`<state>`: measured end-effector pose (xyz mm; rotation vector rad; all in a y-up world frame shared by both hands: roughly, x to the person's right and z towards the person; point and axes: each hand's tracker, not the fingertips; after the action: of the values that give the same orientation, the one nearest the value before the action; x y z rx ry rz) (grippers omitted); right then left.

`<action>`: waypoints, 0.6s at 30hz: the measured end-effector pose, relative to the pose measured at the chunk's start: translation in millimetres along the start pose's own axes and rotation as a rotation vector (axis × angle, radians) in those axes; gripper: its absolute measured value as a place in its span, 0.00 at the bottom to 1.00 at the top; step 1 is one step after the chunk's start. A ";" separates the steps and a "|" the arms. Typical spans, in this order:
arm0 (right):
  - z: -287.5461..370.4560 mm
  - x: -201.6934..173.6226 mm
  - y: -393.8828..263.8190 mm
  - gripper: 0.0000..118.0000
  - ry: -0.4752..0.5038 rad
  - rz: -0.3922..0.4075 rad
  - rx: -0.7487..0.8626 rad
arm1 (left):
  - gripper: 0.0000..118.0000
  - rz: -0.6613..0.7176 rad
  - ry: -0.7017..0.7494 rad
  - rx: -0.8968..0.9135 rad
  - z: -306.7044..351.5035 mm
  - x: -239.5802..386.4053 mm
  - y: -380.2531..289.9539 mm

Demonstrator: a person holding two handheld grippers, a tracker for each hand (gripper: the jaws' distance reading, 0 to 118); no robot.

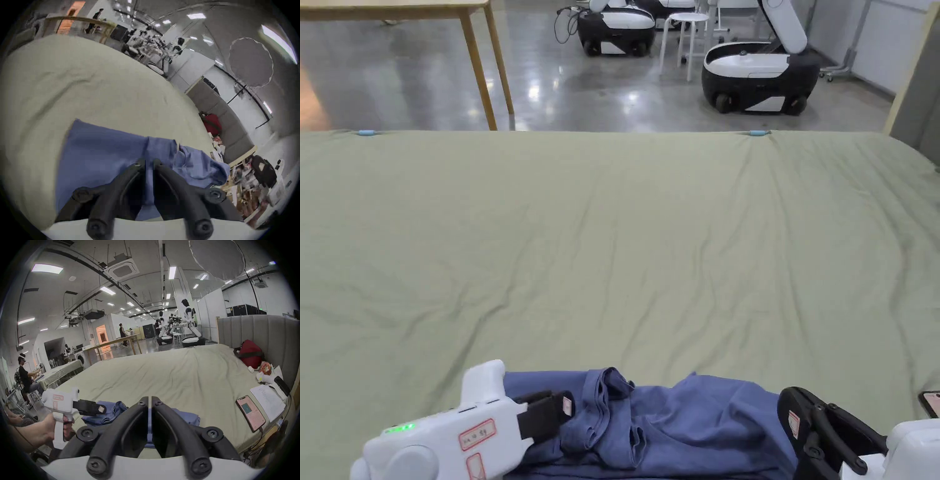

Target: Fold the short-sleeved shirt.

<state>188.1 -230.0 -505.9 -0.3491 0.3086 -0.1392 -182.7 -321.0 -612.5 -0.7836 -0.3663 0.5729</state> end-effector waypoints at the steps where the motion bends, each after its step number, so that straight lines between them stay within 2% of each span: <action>1: 0.0 1.6 -0.5 0.04 -0.004 -0.004 -0.003 | 0.08 0.017 -0.017 0.015 -8.4 7.3 -4.7; 3: 0.3 5.1 -2.5 0.04 -0.009 -0.014 -0.010 | 0.08 0.022 -0.065 -0.013 -29.0 17.8 -7.0; 6: 2.0 8.7 -2.9 0.04 -0.022 -0.020 -0.016 | 0.08 0.046 -0.054 -0.070 -54.1 23.0 -14.5; 10: 3.2 11.4 0.4 0.04 -0.034 -0.023 -0.015 | 0.08 0.036 -0.055 -0.079 -55.8 25.8 -18.4; 15: 0.1 1.4 7.1 0.04 -0.031 -0.008 -0.011 | 0.08 -0.037 -0.046 0.064 9.5 32.1 -4.8; 18: -6.0 -11.4 10.4 0.04 -0.011 0.003 -0.012 | 0.08 -0.053 -0.022 0.109 64.0 12.1 7.4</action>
<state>176.2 -220.1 -511.8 -0.3607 0.2995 -0.1325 -208.4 -273.9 -574.7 -0.6614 -0.3721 0.5481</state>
